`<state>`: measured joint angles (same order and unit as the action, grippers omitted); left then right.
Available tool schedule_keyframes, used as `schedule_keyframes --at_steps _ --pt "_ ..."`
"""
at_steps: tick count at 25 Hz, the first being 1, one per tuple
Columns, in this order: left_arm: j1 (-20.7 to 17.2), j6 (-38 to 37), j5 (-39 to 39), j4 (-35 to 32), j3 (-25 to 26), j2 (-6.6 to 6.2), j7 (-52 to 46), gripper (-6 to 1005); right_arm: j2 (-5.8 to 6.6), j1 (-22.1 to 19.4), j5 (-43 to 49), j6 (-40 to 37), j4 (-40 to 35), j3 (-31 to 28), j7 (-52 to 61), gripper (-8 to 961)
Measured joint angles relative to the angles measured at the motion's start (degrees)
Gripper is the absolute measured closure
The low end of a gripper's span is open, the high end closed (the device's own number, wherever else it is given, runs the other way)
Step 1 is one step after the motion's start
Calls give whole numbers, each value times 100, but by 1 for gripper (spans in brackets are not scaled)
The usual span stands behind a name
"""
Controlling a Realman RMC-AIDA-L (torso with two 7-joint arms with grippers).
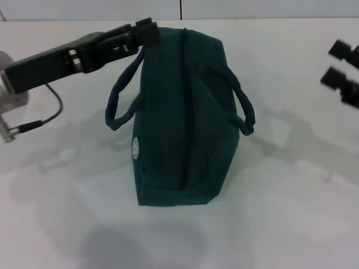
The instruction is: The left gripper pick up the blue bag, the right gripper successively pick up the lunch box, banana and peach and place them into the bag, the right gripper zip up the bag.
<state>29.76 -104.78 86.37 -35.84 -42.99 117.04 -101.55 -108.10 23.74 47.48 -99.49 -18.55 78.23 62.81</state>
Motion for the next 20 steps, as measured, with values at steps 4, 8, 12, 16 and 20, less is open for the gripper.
schedule_keyframes --at_steps 4,8,12,16,20 --pt "-204 -438 -7 -258 -26 -126 250 106 26 -16 691 -270 -310 -1 -214 76" --pt "-392 -724 158 -441 -60 -220 686 106 -36 -40 1449 -304 -759 -1 -254 76" --pt "-479 -914 558 -457 -69 -286 1030 106 -147 45 2068 -310 -947 1 -256 76" --pt "-509 -939 1315 -459 -71 -266 1264 106 -283 89 2551 -253 -1108 0 -257 75" --pt "-594 -1011 1764 -457 -212 -198 1687 106 -376 114 2734 -153 -1177 2 -257 75"
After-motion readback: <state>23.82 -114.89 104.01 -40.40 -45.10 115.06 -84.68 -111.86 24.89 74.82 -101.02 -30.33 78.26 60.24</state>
